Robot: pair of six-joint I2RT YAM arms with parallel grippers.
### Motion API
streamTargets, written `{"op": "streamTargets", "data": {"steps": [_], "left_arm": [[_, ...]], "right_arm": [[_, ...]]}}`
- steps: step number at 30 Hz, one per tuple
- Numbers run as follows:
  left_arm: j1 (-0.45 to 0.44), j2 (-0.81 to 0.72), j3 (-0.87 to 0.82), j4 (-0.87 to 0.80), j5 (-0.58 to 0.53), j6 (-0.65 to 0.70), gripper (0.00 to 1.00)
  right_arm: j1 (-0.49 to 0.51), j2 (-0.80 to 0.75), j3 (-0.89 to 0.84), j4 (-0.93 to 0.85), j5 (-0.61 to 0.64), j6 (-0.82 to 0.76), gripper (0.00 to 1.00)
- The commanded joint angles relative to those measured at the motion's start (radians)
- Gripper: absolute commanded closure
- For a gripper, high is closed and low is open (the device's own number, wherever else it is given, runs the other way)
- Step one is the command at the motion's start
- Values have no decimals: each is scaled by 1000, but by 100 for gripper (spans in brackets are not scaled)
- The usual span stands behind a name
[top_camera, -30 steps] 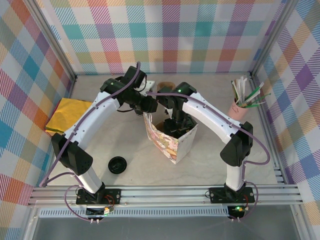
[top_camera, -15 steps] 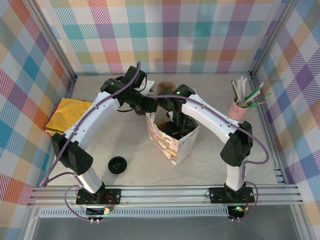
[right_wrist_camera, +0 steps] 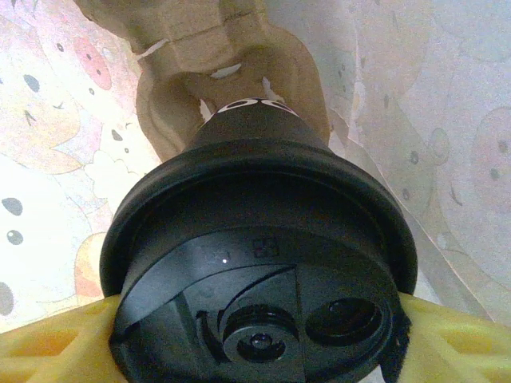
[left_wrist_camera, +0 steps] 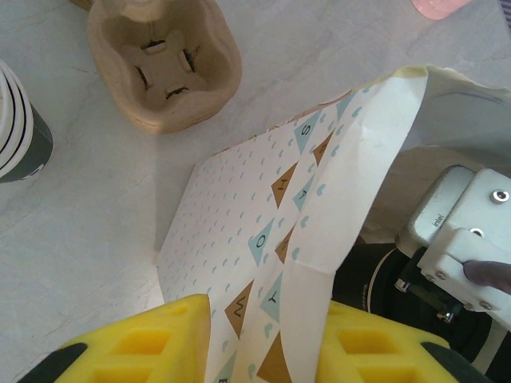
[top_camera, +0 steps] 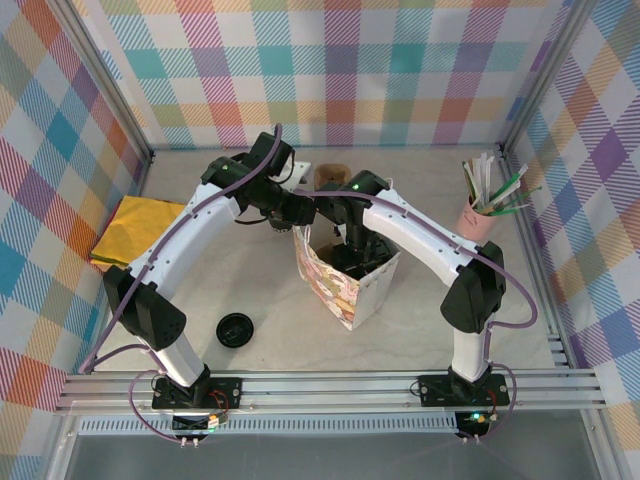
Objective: Pack the takeout coffee
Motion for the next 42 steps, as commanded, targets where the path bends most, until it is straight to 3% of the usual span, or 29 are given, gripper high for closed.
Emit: {"op": "streamTargets", "data": {"steps": [1,42], "left_arm": [[-8,-8,-4,-19,-11,2,66],[-8,-23,-19,-25,-16,-10,66]], "right_arm": [[-5,-22,-12,-140,12,-13,29],[-22,7,40,-126,54,-14,29]]}}
